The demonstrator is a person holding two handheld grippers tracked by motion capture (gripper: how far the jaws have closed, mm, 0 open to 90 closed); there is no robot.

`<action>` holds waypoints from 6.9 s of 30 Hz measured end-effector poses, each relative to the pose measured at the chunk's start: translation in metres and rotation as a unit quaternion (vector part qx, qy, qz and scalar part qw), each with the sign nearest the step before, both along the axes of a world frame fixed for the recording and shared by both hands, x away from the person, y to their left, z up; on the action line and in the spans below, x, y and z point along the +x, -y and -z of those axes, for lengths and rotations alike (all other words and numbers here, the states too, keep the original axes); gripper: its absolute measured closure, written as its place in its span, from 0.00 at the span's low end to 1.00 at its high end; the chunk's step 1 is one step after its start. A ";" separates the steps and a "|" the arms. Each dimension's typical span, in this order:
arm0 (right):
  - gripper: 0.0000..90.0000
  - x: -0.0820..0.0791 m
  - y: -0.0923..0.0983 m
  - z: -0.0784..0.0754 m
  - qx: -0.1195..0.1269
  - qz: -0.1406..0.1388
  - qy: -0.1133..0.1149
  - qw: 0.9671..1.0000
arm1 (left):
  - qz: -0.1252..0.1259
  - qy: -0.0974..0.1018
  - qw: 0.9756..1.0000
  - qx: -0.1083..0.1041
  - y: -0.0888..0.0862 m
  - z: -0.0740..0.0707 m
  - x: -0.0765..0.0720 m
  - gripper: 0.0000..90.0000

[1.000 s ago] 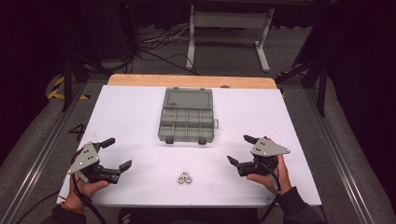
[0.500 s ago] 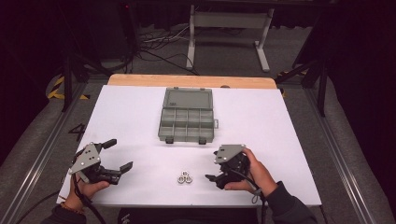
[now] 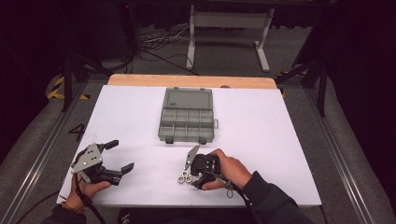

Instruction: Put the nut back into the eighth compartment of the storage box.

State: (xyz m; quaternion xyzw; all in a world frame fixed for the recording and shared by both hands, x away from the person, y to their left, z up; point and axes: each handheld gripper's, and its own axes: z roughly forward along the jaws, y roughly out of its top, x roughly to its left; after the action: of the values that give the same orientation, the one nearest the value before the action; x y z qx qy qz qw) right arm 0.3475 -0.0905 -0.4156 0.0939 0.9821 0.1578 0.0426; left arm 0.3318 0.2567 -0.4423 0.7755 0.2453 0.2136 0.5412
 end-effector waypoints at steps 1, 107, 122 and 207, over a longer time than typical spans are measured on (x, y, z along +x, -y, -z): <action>0.58 0.000 -0.004 0.001 -0.004 -0.006 -0.007 1.000 | -0.001 -0.001 1.000 0.001 0.000 0.001 0.001 0.04; 0.79 0.135 0.048 -0.036 0.021 0.147 0.045 0.988 | -0.006 -0.009 1.000 0.009 -0.001 0.002 0.003 0.05; 0.78 0.144 0.035 -0.025 0.005 0.147 0.040 0.988 | -0.005 -0.009 1.000 0.008 -0.001 0.002 0.003 0.05; 0.79 0.035 0.017 -0.016 0.050 0.000 0.022 0.998 | 0.006 -0.018 1.000 0.015 0.003 0.003 0.003 0.05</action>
State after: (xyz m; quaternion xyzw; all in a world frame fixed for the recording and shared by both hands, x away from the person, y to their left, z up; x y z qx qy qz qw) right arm 0.3823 -0.1075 -0.3992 0.0925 0.9717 0.2089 0.0595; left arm 0.3350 0.2540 -0.4453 0.7887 0.2472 0.2002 0.5261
